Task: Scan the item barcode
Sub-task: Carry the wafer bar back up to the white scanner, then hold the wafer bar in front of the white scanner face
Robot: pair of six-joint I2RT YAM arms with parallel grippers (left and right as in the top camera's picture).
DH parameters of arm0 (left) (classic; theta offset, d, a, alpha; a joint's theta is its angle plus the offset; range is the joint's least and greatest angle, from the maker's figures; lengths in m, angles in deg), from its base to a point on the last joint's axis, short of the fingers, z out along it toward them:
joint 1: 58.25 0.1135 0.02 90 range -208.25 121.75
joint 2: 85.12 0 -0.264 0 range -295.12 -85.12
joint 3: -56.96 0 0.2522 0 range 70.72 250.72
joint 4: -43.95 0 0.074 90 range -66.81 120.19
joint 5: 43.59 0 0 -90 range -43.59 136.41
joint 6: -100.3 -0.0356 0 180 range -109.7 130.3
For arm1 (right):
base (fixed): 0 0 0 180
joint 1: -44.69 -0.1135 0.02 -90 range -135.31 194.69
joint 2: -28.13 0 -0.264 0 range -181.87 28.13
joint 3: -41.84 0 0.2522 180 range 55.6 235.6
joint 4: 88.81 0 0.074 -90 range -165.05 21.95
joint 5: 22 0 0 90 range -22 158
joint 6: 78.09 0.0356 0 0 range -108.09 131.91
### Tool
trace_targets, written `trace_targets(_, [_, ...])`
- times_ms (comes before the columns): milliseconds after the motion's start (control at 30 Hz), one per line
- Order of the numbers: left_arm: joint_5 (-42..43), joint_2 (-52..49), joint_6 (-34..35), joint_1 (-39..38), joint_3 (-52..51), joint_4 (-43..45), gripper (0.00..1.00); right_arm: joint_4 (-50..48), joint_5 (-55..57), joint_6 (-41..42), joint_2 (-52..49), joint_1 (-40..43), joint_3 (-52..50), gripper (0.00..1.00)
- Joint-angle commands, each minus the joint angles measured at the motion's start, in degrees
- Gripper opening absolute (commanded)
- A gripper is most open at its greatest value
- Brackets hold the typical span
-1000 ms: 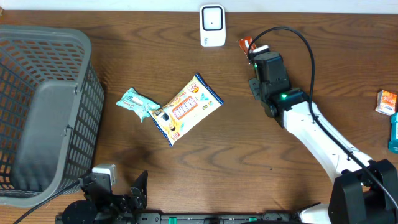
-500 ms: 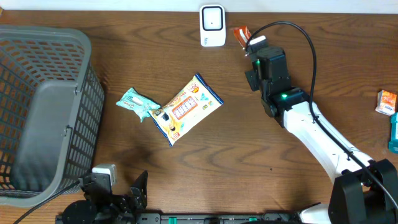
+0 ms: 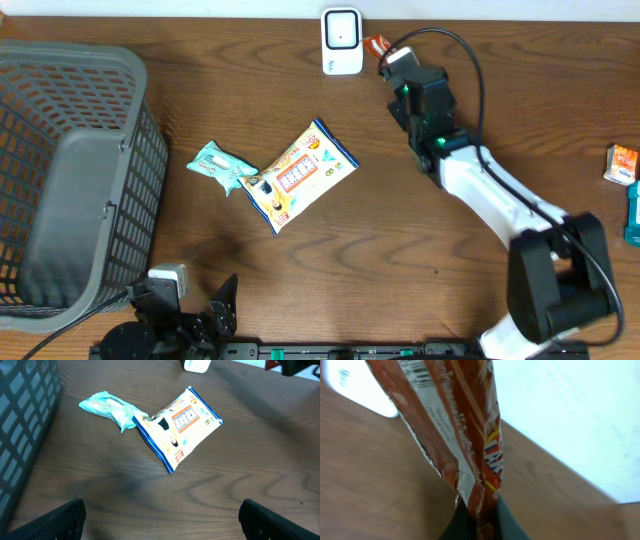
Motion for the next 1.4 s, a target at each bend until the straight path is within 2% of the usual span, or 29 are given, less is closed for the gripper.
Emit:
trace_targets(0, [0.26, -0.02, -0.11, 0.24, 0.28, 0.09, 0.98, -2.38, 7.74, -9.97, -5.03, 0.24, 5.57, 0.01])
trace_targets(100, [0.26, -0.02, -0.11, 0.24, 0.28, 0.09, 0.98, -3.96, 9.38, -13.51, -8.55, 0.33, 8.81, 0.01])
trace_targets(233, [0.28, -0.02, -0.11, 0.24, 0.28, 0.07, 0.98, -5.92, 10.47, -22.38, -13.97, 0.31, 13.33, 0.01])
trace_targets(467, [0.26, -0.02, -0.11, 0.24, 0.28, 0.09, 0.98, -21.51, 16.17, -32.83, -24.15, -0.28, 19.61, 0.01])
trace_targets(733, [0.26, -0.02, -0.11, 0.24, 0.28, 0.09, 0.98, -26.80, 23.82, -38.27, -36.76, -1.36, 32.89, 0.01])
trace_targets(900, [0.26, -0.02, -0.11, 0.24, 0.28, 0.09, 0.98, -27.50, 24.11, -41.18, -41.05, -2.27, 39.04, 0.01])
trace_targets(1367, [0.26, -0.02, -0.11, 0.24, 0.28, 0.09, 0.98, -29.00, 22.64, -52.72, -46.10, -3.39, 40.15, 0.01])
